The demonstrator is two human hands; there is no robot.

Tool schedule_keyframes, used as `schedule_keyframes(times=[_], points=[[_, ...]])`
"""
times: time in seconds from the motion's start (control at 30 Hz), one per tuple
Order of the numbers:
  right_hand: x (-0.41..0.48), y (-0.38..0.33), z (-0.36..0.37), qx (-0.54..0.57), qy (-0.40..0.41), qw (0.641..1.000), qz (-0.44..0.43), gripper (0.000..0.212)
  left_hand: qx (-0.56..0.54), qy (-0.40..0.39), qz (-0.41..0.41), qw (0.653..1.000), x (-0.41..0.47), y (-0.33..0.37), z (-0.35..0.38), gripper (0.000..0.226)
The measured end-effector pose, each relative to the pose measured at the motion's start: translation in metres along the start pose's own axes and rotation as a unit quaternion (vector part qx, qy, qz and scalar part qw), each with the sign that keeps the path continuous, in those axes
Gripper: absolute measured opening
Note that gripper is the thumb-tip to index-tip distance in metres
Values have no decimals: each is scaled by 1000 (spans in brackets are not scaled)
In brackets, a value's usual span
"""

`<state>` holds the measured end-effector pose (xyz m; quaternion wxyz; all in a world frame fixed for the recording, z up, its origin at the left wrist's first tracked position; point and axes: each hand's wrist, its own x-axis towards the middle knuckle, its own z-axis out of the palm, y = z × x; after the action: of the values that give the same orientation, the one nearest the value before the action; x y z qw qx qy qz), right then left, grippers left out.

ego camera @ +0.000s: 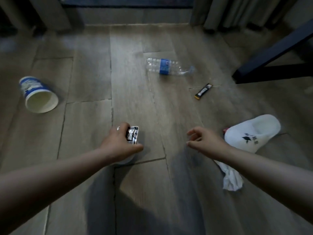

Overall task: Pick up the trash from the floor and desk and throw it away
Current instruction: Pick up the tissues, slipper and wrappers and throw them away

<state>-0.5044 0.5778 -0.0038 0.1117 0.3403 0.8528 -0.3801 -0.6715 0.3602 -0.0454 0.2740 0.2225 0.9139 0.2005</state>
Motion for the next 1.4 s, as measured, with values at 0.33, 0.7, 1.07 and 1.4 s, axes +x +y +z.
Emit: schedule_keyframes(times=[0.33,0.7,1.07,1.4], points=[[-42,87,-59,-9,167,985,35,16,-49,-88,135,986,-18,104,22,48],[-74,178,-61,-94,220,957,166,13,-112,-127,162,972,-34,149,75,52],[-54,216,-76,-168,182,945,213,26,-103,-123,164,973,-25,153,67,63],[-60,227,-73,-234,144,923,268,27,-82,-131,186,970,-29,155,74,69]])
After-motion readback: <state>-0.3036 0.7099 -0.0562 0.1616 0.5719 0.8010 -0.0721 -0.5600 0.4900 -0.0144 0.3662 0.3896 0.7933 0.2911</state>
